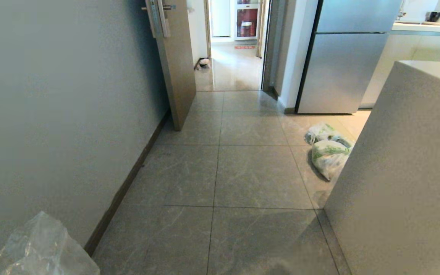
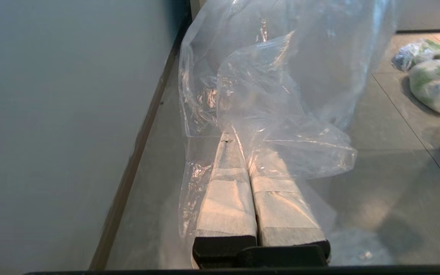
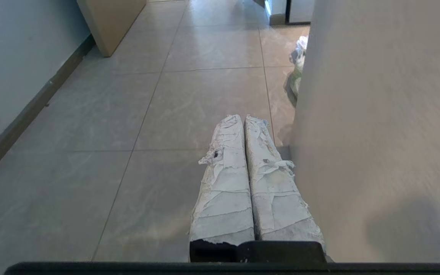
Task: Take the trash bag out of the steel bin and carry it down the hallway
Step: Put the trash bag at the door
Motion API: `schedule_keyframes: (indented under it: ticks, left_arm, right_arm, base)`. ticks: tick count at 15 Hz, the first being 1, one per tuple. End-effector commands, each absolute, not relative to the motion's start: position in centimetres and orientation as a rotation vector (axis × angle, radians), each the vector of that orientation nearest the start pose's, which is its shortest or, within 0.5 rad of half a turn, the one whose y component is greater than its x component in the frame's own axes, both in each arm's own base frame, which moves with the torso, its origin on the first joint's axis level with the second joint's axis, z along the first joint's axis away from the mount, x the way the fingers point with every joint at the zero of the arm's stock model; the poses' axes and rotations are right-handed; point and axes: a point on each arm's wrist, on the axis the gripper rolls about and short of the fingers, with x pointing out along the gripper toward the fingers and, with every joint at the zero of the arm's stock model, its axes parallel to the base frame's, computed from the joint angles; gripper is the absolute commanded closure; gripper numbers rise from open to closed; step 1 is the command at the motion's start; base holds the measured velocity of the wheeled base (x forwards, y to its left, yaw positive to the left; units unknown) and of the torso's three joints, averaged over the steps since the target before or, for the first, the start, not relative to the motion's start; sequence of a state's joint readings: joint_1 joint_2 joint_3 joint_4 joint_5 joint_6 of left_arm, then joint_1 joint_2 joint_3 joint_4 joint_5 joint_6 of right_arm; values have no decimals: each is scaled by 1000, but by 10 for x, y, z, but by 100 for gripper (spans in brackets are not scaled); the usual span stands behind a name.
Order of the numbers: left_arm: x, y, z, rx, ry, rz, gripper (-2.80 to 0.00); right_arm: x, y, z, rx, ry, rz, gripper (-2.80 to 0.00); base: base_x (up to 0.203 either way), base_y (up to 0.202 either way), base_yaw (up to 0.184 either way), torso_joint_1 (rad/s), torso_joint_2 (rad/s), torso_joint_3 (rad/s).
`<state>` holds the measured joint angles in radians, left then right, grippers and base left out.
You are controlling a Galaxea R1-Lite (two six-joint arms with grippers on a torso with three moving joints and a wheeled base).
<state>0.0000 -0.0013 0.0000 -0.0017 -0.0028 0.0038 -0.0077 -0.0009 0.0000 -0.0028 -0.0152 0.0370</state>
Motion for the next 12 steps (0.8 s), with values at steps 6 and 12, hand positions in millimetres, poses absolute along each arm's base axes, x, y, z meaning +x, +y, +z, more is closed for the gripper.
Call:
schedule_keyframes:
  ticks: [6,12]
  left_arm:
    - [-23,0,75,-2,0,-3,0]
    - [-23,0,75,-2,0,-3,0]
  right_arm:
    - [-23,0,75,37,-3,-21,0]
    - [-23,0,75,37,-3,-23,0]
  base:
    - [190,0,1,2,-1,0]
    - [192,0,0,1,1,3]
